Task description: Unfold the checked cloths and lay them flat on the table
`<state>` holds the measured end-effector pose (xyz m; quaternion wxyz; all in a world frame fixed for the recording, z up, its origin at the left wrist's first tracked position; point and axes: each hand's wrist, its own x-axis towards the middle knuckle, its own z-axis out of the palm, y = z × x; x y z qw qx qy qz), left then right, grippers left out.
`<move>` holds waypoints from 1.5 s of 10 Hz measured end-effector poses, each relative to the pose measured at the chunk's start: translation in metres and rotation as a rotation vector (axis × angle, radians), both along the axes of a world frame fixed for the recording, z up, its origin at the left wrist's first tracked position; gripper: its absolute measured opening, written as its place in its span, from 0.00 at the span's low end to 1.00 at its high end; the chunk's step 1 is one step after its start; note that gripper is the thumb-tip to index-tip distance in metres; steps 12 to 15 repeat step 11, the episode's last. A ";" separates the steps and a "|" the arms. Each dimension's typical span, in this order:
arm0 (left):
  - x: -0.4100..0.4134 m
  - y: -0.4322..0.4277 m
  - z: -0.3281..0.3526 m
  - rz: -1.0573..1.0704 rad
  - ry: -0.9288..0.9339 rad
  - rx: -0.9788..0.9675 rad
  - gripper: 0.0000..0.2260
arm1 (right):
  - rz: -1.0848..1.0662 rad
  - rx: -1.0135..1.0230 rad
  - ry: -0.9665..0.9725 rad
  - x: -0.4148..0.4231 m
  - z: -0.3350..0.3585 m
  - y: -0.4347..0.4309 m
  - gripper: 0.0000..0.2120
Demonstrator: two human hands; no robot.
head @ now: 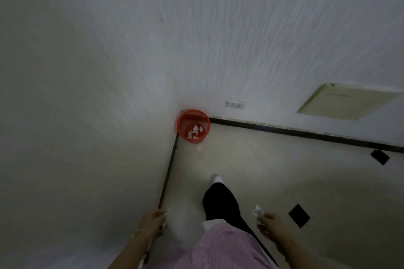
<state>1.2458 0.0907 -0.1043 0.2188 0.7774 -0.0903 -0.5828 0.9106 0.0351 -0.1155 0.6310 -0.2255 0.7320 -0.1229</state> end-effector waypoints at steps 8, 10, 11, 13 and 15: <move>0.035 -0.425 -0.108 0.308 0.110 -0.059 0.14 | -0.093 0.083 -0.239 0.199 -0.079 -0.424 0.06; 0.054 -0.433 -0.146 0.206 0.105 -0.018 0.06 | -0.033 0.121 -0.185 0.191 -0.116 -0.418 0.13; 0.059 -0.415 -0.136 0.169 0.055 -0.045 0.06 | 0.054 0.128 -0.100 0.173 -0.113 -0.401 0.14; 0.059 -0.415 -0.136 0.169 0.055 -0.045 0.06 | 0.054 0.128 -0.100 0.173 -0.113 -0.401 0.14; 0.059 -0.415 -0.136 0.169 0.055 -0.045 0.06 | 0.054 0.128 -0.100 0.173 -0.113 -0.401 0.14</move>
